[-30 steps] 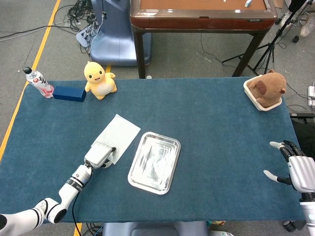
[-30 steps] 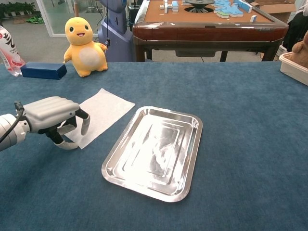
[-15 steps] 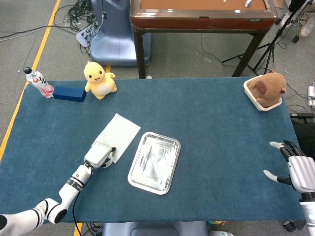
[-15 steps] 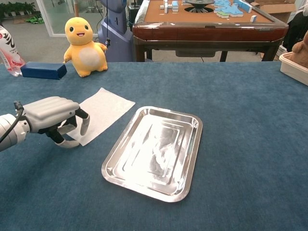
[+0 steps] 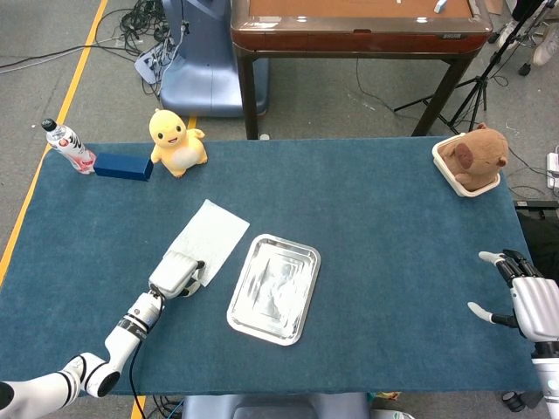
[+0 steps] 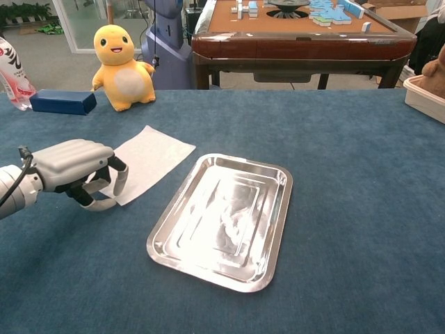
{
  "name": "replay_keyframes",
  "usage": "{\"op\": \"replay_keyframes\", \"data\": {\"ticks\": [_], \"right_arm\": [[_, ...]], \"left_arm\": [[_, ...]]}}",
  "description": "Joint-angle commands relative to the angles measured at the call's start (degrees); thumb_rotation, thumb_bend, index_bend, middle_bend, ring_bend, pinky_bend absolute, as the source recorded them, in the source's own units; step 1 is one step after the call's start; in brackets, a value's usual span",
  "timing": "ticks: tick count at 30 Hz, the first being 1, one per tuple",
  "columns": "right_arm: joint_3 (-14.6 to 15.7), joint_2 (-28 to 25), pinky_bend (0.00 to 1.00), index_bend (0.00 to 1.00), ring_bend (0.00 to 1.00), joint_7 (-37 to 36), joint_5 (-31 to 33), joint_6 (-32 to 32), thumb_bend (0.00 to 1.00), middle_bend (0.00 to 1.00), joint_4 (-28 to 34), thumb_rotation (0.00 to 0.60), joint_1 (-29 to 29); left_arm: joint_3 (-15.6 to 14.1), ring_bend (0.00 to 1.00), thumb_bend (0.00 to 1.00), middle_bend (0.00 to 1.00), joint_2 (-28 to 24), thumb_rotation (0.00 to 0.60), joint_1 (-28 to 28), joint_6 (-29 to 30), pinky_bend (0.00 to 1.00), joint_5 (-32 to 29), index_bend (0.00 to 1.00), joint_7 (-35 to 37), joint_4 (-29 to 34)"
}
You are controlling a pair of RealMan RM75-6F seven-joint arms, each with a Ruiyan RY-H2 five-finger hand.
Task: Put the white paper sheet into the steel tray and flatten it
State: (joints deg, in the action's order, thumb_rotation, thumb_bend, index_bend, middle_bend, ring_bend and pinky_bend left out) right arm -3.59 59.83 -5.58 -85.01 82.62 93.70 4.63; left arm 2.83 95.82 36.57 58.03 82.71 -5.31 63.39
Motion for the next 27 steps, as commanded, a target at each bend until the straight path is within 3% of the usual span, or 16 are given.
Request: {"op": "replay_keyframes", "data": {"ticks": [1, 15, 27], "right_arm": [[0.0, 0.0, 0.33, 0.25, 0.16, 0.0, 0.0, 0.0, 0.0, 0.3, 0.0, 0.6, 0.0], [0.0, 0.0, 0.33, 0.25, 0.16, 0.1, 0.0, 0.0, 0.0, 0.3, 0.0, 0.6, 0.0], [0.0, 0.1, 0.33, 0.25, 0.16, 0.3, 0.0, 0.0, 0.0, 0.3, 0.0, 0.6, 0.0]], "left_arm": [[0.0, 0.67, 0.33, 0.94, 0.0, 0.6, 0.0, 0.1, 0.74, 0.0, 0.59, 0.1, -0.1], [0.0, 0.67, 0.42, 0.94, 0.1, 0.6, -0.3, 0.9, 0.74, 0.5, 0.59, 1.3, -0.6], [-0.1, 0.67, 0.43, 0.94, -2.1, 0.6, -1.2, 4.7, 0.74, 2.6, 0.61, 2.6, 2.0]]}}
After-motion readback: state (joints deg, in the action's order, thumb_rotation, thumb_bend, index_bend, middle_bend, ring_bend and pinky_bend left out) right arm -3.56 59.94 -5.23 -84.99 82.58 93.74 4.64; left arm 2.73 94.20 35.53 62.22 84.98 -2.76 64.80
